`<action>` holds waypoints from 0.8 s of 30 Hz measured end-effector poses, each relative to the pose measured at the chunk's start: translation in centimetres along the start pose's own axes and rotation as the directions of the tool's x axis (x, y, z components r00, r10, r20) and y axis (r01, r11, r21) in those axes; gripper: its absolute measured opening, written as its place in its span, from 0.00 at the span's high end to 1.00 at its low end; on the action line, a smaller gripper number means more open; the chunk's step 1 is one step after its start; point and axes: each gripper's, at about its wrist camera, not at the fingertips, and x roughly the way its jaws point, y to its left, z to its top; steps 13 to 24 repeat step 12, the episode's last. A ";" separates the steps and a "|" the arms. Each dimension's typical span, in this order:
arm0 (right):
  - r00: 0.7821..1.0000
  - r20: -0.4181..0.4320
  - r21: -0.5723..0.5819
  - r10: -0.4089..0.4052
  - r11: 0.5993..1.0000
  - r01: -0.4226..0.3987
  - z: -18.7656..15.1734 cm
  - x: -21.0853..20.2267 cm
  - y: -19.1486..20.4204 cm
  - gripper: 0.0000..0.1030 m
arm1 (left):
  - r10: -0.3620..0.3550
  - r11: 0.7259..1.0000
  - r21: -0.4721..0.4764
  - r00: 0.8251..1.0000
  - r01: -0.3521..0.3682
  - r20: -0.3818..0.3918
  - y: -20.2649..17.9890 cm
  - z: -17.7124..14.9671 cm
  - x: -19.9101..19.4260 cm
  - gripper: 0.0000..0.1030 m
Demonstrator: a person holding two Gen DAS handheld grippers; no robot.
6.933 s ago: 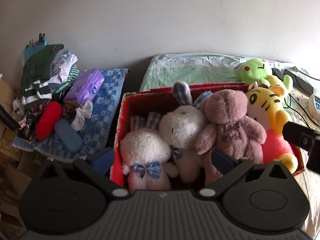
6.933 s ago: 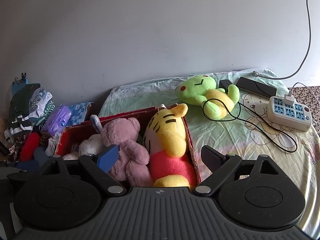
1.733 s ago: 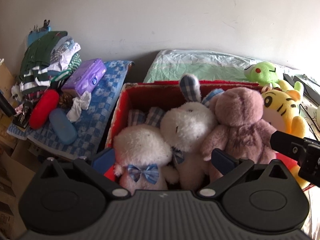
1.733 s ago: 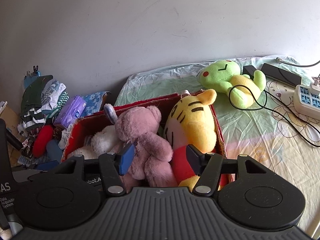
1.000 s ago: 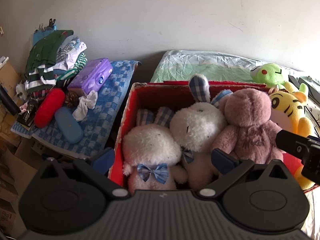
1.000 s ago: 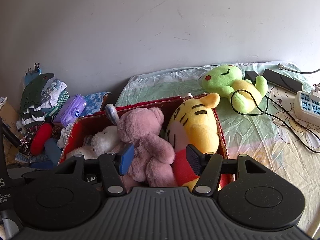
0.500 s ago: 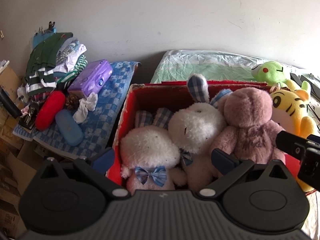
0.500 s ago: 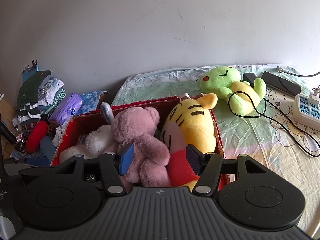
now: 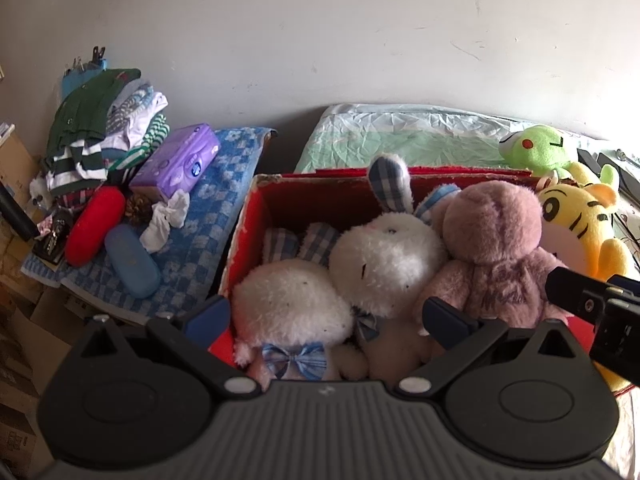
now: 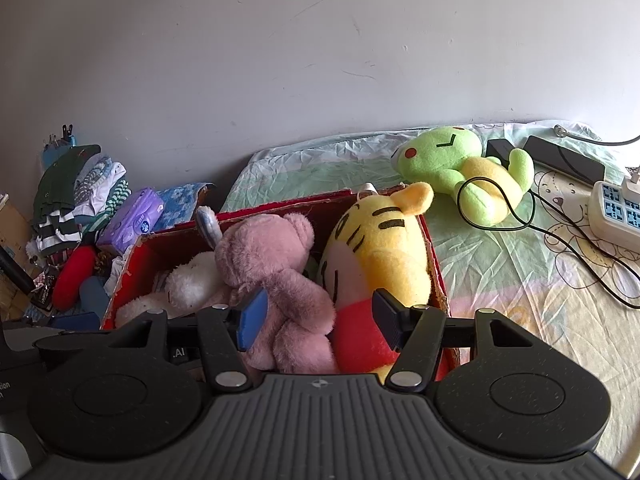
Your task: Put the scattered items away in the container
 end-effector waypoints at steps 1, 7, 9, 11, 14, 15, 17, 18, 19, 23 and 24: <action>1.000 0.002 0.002 0.001 1.000 -0.001 0.0 0.0 0.0 0.40 | -0.001 1.000 -0.002 1.000 0.001 -0.001 0.0 0.0 0.0 0.01; 1.000 0.017 0.009 0.001 1.000 -0.001 0.0 -0.5 -0.2 0.40 | 0.005 1.000 0.015 1.000 -0.005 0.017 -0.3 -0.1 -0.4 0.01; 1.000 0.021 0.010 0.000 1.000 0.000 0.0 -0.7 -0.3 0.40 | 0.000 1.000 0.019 1.000 0.000 0.025 -0.4 -0.1 -0.7 0.01; 1.000 0.026 0.012 -0.001 1.000 0.001 -0.1 -1.0 -0.3 0.40 | 0.000 1.000 0.024 0.999 -0.001 0.035 -0.6 -0.2 -1.0 0.01; 1.000 0.028 0.013 -0.002 1.000 0.001 -0.1 -1.0 -0.3 0.40 | 0.002 1.000 0.026 0.999 -0.003 0.039 -0.6 -0.2 -1.2 0.01; 1.000 0.028 0.013 -0.002 1.000 0.001 -0.1 -1.0 -0.3 0.40 | 0.002 1.000 0.026 0.999 -0.003 0.039 -0.6 -0.2 -1.2 0.01; 1.000 0.028 0.013 -0.002 1.000 0.001 -0.1 -1.0 -0.3 0.40 | 0.002 1.000 0.026 0.999 -0.003 0.039 -0.6 -0.2 -1.2 0.01; 1.000 0.028 0.013 -0.002 1.000 0.001 -0.1 -1.0 -0.3 0.40 | 0.002 1.000 0.026 0.999 -0.003 0.039 -0.6 -0.2 -1.2 0.01; 1.000 0.028 0.013 -0.002 1.000 0.001 -0.1 -1.0 -0.3 0.40 | 0.002 1.000 0.026 0.999 -0.003 0.039 -0.6 -0.2 -1.2 0.01; 1.000 0.028 0.013 -0.002 1.000 0.001 -0.1 -1.0 -0.3 0.40 | 0.002 1.000 0.026 0.999 -0.003 0.039 -0.6 -0.2 -1.2 0.01; 1.000 0.028 0.013 -0.002 1.000 0.001 -0.1 -1.0 -0.3 0.40 | 0.002 1.000 0.026 0.999 -0.003 0.039 -0.6 -0.2 -1.2 0.01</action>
